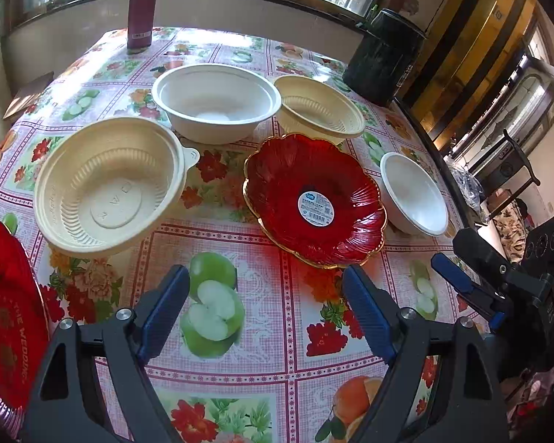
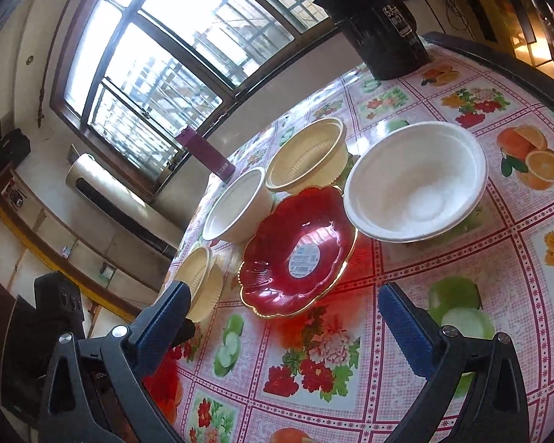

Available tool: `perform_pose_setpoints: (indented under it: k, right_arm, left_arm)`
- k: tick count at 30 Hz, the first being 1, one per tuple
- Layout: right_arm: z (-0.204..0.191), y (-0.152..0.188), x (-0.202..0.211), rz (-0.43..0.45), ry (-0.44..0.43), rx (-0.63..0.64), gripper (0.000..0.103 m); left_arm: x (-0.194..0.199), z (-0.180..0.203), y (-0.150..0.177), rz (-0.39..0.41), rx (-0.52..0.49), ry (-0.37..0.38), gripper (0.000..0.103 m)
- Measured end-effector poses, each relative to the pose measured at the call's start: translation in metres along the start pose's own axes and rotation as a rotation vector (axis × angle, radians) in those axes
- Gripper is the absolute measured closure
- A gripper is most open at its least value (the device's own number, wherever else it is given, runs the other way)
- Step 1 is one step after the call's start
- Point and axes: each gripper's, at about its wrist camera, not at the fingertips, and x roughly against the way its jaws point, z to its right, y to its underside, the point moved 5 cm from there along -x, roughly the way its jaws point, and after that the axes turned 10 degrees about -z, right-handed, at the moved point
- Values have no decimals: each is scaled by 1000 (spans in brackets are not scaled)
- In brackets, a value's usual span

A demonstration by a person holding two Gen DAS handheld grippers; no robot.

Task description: Organize plates and bowls

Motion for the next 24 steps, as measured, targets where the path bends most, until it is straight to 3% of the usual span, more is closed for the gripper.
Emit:
perform_pose_setpoints:
  k: [5, 17, 24]
  right_arm:
    - [5, -11, -18, -36, -1, -25, 0]
    - [9, -28, -47, -71, 0, -41, 1]
    - [14, -28, -53, -67, -20, -45, 1]
  left_arm:
    - [-25, -5, -8, -51, 28, -37, 17]
    - [-51, -2, -23, -58, 22, -129, 17]
    - [-63, -3, -23, -72, 10, -139, 17]
